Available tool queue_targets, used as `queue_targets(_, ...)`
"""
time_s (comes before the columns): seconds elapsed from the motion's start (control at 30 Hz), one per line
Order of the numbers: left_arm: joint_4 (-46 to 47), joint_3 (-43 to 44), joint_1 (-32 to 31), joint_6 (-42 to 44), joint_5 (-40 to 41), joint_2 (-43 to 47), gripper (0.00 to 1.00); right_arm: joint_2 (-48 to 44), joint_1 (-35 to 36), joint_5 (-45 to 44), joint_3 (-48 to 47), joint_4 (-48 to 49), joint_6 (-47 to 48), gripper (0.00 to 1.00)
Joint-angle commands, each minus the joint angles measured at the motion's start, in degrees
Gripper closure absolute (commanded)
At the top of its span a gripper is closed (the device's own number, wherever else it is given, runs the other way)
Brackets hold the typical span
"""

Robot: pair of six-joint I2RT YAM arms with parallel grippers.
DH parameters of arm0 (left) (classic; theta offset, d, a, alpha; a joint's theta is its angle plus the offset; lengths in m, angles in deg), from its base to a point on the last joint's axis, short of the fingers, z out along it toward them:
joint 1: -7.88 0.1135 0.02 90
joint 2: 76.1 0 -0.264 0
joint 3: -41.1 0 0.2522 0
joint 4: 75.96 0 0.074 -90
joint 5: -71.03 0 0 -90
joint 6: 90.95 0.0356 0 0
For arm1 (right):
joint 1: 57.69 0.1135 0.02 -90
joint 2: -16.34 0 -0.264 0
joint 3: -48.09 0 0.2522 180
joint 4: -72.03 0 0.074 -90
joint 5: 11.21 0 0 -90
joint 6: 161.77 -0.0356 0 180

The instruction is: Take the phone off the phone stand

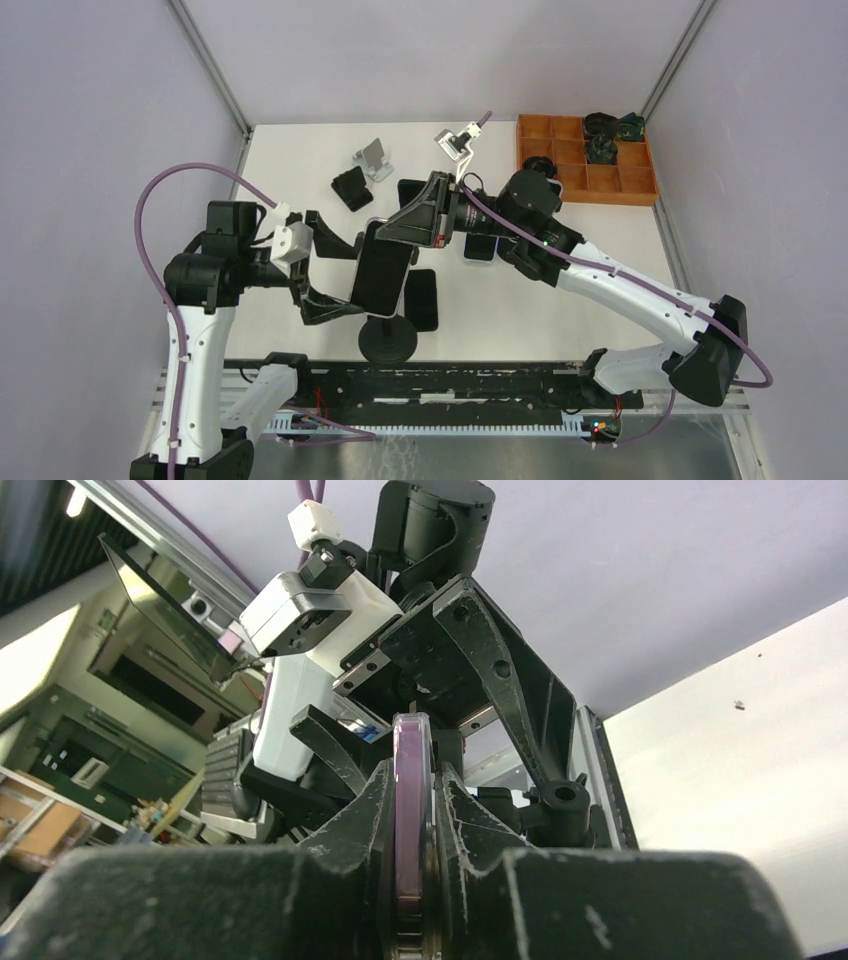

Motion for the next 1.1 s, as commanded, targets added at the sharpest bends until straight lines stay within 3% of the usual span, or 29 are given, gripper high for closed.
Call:
queue_targets(0.0, -8.5, 2.7, 0.0, 11.5, 2.0, 1.2, 0.00, -1.8, 0.4, -0.2, -10.3, 4.0, 3.2, 1.00)
queue_targets(0.33, -8.5, 3.6, -0.1, 7.8, 3.7, 7.3, 0.00, 1.2, -4.9, 1.9, -14.7, -1.5, 6.5, 1.00)
queue_targets(0.5, -7.6, 1.4, 0.0, 9.2, 6.0, 8.7, 0.00, 1.5, -6.6, 3.3, -14.8, 1.5, 2.8, 1.00)
queue_targets(0.77, 17.4, -7.6, 0.0, -9.4, 8.1, 8.3, 0.00, 0.9, -5.9, 4.1, -12.2, 9.5, -4.6, 1.00)
queue_targets(0.9, 20.6, -7.7, 0.0, -12.6, 5.3, 4.3, 0.00, 0.8, -4.6, 3.9, -12.3, 9.6, -4.8, 1.00)
queue_targets(1.07, 19.4, -5.6, 0.0, -15.0, -3.8, 1.0, 0.00, 2.0, -1.9, 2.8, -12.2, 10.8, -4.9, 1.00)
